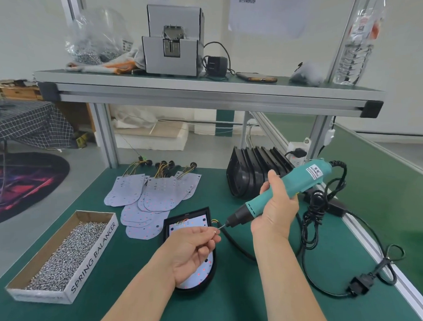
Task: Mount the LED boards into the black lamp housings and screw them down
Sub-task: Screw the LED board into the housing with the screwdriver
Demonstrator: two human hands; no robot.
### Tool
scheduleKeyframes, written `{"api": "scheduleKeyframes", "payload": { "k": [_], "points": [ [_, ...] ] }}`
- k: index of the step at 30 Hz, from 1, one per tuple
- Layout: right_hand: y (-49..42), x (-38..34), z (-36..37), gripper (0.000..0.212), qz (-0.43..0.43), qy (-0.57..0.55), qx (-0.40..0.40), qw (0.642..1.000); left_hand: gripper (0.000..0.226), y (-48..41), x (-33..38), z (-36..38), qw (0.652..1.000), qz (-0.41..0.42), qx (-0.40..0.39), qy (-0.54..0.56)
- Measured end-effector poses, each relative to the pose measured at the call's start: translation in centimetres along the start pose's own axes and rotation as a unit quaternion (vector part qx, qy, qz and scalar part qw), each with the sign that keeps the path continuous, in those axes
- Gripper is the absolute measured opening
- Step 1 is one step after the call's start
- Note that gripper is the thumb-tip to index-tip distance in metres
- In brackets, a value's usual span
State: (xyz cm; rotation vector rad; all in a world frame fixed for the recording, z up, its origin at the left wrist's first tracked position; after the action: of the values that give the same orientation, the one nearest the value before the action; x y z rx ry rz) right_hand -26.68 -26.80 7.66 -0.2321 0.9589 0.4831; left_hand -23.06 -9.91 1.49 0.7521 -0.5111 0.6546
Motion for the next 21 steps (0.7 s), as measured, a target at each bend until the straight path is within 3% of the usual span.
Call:
{"api": "scheduleKeyframes", "payload": {
  "k": [7, 14, 21],
  "points": [
    [0.3, 0.1, 0.1, 0.020, -0.004, 0.016, -0.004, 1.000, 0.009, -0.1, -0.3, 0.0, 1.000, -0.003, 0.011, 0.021],
    [0.8, -0.2, 0.2, 0.021, -0.039, 0.035, 0.010, 0.999, 0.009, 0.0, -1.1, 0.2, 0.994, 0.074, 0.022, 0.072],
    [0.6, -0.5, 0.2, 0.020, -0.034, 0.042, 0.033, 0.998, 0.013, 0.4, -1.1, 0.6, 0.993, 0.094, -0.004, 0.075]
  ]
}}
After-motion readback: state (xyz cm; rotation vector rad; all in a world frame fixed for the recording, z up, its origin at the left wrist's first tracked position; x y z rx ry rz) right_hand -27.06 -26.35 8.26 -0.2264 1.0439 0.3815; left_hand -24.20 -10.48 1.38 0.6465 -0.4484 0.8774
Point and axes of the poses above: each hand's wrist, its own y-axis away from the middle knuckle, its own z-axis out of the palm, x = y × z, the point moved 3 cm from there along -y, towards the middle knuckle, and after that the axes turned 11 degrees about y, right-handed, at the moved point
